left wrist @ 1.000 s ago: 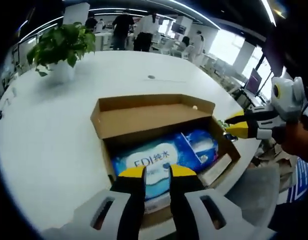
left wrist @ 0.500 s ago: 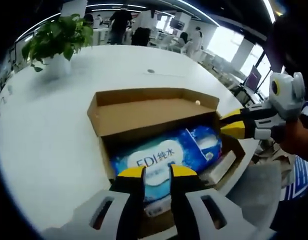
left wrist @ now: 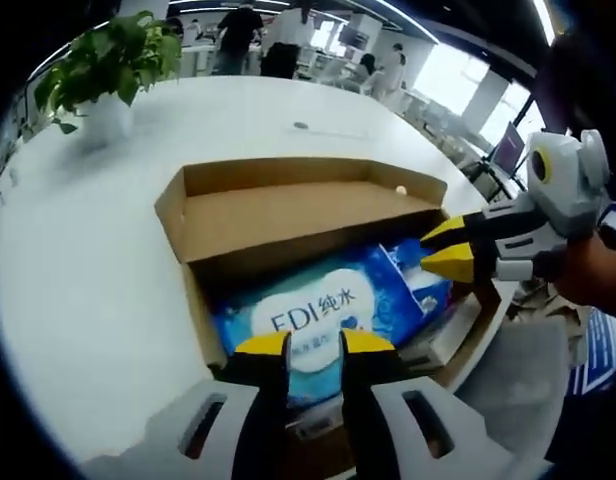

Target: Operate the shoe box by opening the lid, removing the specified soft item, and placing it in the target area until the item is outside and the box remains undamaged.

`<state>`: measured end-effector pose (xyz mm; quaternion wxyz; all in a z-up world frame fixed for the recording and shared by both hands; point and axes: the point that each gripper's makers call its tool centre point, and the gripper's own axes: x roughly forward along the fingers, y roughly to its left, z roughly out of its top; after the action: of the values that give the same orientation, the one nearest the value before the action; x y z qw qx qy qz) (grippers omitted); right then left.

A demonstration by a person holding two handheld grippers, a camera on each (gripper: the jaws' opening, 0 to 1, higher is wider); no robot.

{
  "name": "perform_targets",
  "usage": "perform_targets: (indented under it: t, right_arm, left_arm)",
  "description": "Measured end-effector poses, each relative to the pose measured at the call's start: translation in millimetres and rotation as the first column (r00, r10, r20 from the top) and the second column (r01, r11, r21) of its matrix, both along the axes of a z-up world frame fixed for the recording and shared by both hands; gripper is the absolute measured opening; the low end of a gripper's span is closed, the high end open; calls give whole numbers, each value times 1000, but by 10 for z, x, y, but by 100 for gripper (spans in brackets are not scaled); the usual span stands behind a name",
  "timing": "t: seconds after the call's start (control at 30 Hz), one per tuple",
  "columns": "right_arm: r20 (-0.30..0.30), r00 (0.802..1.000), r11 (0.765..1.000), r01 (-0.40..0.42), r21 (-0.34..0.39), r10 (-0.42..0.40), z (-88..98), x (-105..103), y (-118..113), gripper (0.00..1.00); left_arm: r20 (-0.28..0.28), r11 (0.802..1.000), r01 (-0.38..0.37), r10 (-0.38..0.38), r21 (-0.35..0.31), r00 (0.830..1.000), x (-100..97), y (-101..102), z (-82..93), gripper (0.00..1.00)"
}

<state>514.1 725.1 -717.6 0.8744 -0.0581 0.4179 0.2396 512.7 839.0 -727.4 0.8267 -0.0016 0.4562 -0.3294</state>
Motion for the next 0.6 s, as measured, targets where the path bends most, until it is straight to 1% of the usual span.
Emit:
perform_targets:
  t: [0.13, 0.27, 0.4, 0.5, 0.6]
  right_arm:
    - [-14, 1000, 1000, -12, -4, 12, -77, 34, 44, 14]
    - [-32, 999, 1000, -20, -20, 19, -162, 50, 35, 14]
    - [-48, 999, 1000, -21, -18, 20, -211, 51, 36, 14]
    - [-70, 997, 999, -35, -23, 33, -277, 48, 70, 13]
    - [-85, 996, 999, -44, -29, 41, -336, 47, 86, 13]
  left_arm:
    - [-10, 1000, 6, -6, 2, 1000, 0, 3, -42, 16]
    - [-14, 1000, 21, -21, 11, 1000, -16, -4, -90, 16]
    - [-26, 1000, 25, -24, 16, 999, -32, 13, -136, 16]
    - [-45, 1000, 20, -20, 14, 999, -43, 40, -195, 16]
    - [-41, 1000, 25, -24, 14, 999, -40, 33, -187, 17]
